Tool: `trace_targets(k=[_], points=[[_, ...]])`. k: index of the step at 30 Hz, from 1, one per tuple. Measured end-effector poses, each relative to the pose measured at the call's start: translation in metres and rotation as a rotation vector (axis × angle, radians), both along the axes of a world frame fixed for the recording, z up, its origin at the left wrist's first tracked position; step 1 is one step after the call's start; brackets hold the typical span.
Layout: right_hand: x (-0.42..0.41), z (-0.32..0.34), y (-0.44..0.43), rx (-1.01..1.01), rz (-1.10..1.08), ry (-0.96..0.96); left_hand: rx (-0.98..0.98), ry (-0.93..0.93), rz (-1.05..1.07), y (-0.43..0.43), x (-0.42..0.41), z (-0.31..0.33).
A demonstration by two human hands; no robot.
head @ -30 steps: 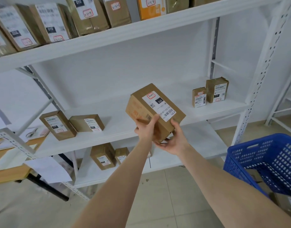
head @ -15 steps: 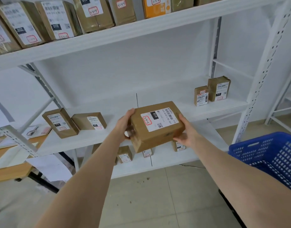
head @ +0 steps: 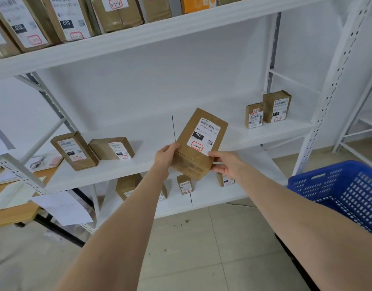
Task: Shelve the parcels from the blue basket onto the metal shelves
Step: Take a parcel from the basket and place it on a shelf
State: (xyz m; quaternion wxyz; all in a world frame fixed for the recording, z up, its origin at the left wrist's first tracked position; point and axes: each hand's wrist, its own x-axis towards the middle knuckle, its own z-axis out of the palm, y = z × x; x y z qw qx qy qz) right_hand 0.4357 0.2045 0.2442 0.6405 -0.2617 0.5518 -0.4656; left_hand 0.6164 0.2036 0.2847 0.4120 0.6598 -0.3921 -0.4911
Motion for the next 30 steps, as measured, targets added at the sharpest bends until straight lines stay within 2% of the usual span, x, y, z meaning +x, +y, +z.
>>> trace_targets(k=[6, 11, 16, 19, 25, 30], points=[[-0.004, 0.009, -0.002, -0.014, -0.04, 0.059, -0.047, -0.057, -0.022, -0.001, 0.005, -0.003], [-0.003, 0.013, -0.001, -0.027, 0.014, 0.064, -0.071, 0.016, -0.057, -0.003, 0.009, -0.005], [-0.003, 0.011, 0.0, -0.032, 0.094, -0.029, -0.08, -0.045, -0.089, -0.004, 0.01, -0.008], [0.0, 0.008, -0.003, -0.068, 0.075, -0.016, -0.074, -0.035, -0.121, -0.006, 0.01, -0.01], [0.007, 0.004, -0.003, -0.126, 0.092, -0.055, -0.192, -0.034, 0.073, -0.021, 0.014, -0.009], [0.016, 0.007, -0.003, -0.133, 0.103, 0.015, -0.162, -0.037, 0.029, -0.019, 0.016, -0.005]])
